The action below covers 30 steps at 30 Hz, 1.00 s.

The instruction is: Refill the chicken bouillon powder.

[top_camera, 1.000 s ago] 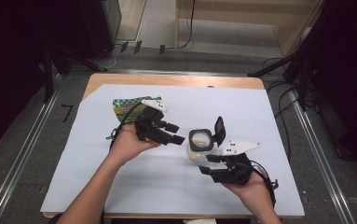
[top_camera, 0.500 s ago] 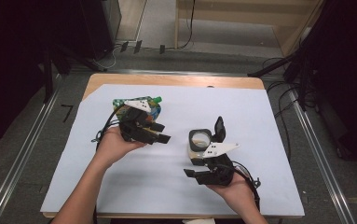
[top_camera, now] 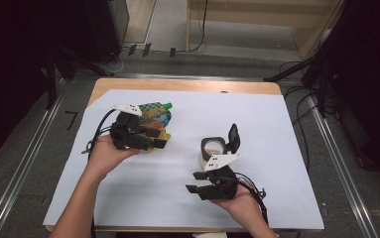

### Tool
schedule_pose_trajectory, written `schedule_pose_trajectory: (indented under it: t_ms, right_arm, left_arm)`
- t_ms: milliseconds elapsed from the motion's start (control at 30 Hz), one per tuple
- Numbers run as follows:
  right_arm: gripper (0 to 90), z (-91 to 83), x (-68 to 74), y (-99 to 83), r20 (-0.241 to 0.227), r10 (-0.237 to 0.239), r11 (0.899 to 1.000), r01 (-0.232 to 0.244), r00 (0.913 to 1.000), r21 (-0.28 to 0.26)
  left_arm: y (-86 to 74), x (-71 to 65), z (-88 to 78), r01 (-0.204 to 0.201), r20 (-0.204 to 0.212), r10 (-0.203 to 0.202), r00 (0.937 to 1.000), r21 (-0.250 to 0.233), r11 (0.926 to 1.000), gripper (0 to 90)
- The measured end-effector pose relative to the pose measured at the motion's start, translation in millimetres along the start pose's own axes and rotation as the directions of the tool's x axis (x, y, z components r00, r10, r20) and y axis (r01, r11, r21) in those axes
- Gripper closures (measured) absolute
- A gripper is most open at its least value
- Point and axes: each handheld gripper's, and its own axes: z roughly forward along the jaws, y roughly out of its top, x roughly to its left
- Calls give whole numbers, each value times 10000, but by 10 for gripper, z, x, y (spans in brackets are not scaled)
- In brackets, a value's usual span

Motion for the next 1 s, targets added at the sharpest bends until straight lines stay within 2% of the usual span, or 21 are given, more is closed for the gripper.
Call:
schedule_pose_trajectory:
  t_ms: [233, 367, 467, 667, 733, 767, 1000]
  right_arm:
    - [508, 62, 19, 17, -53, -211, 9997, 211, 9998, 76]
    - [506, 75, 25, 27, -111, -244, 9997, 245, 9996, 72]
    - [507, 84, 27, 31, -122, -274, 9996, 275, 9995, 65]
    - [508, 99, 37, 39, -191, -319, 9995, 321, 9993, 76]
    - [508, 94, 40, 43, -176, -397, 9992, 398, 9991, 32]
    - [507, 96, 36, 47, -188, -425, 9991, 425, 9989, 28]
    - [509, 120, 21, 49, -217, -421, 9991, 424, 9989, 97]
  left_arm:
    - [-84, 75, -171, 235, -416, -238, 9988, -77, 9997, 434]
    - [-166, 173, -279, 532, -676, -541, 9962, -158, 9985, 435]
    - [-195, 199, -316, 549, -790, -560, 9953, -166, 9984, 436]
    - [-275, 262, -456, 824, -940, -843, 9920, -240, 9963, 461]
    - [-300, 282, -496, 883, -1092, -910, 9898, -292, 9957, 460]
    - [-327, 303, -526, 920, -1310, -944, 9869, -237, 9955, 460]
    - [-416, 400, -630, 1166, -1608, -1188, 9798, -234, 9929, 467]
